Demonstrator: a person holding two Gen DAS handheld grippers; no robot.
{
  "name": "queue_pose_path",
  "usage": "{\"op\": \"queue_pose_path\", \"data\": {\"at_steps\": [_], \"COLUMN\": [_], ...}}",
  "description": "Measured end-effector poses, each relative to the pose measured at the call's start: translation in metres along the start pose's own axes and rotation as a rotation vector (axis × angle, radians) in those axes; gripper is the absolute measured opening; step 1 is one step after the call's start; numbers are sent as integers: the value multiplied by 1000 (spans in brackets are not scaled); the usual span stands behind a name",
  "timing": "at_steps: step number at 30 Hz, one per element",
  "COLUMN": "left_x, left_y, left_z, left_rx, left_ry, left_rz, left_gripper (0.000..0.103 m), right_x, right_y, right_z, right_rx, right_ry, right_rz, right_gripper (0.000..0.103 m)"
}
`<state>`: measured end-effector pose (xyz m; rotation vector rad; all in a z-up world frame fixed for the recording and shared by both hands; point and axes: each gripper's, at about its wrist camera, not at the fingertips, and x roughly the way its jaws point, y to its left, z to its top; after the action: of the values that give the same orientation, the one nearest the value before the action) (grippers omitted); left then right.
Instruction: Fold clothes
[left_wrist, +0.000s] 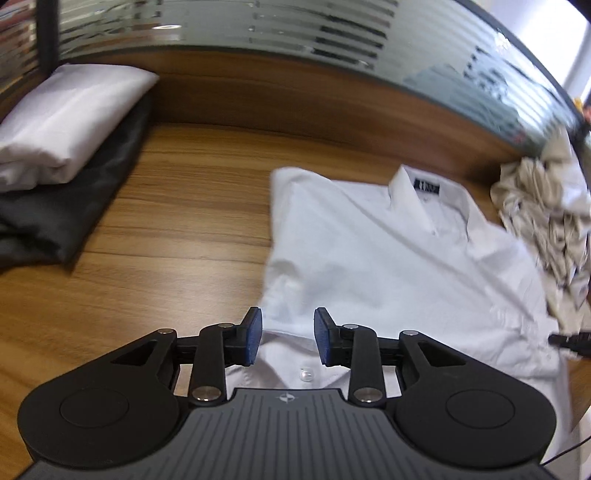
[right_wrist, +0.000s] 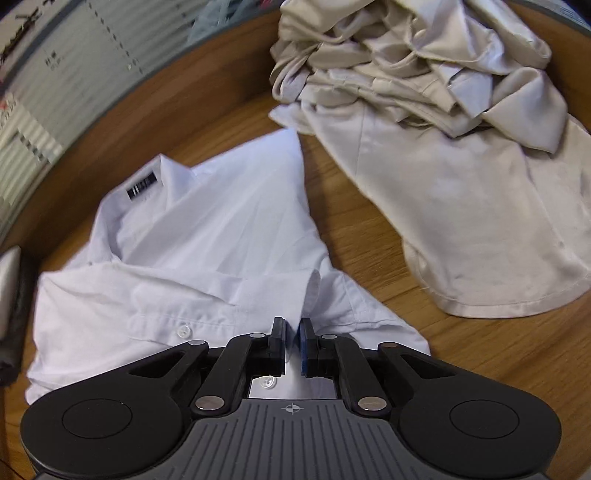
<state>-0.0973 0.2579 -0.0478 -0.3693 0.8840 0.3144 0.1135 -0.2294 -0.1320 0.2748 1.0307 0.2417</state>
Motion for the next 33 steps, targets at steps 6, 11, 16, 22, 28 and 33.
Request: {"op": "queue_pose_path", "data": {"at_steps": [6,11,16,22,28,33], "left_x": [-16,-1,23,57,82,101], "left_y": [3,2,10,24,39,57], "left_z": [25,52,84,117,145,163], "left_rx": [38,152,252,335,392,347], "left_ry": [23,38,55,77,134,184], "left_rz": [-20,-65,-144,-254,-331,-376], "left_gripper": [40,40,41,47,58,58], "right_x": [-14,-56,-87,-97,-93,-70], "right_y": [6,26,76,146,228,304], "right_z": [-2,-16,-64,-142,-208,-232], "right_rx": [-71,-59,-101,-44,28,58], "right_ry": [-12,-128,-180,-203,-224,-227], "right_rz": [-55,-36,-18,-9,5,48], "right_gripper": [23,35,37,39,40,40]}}
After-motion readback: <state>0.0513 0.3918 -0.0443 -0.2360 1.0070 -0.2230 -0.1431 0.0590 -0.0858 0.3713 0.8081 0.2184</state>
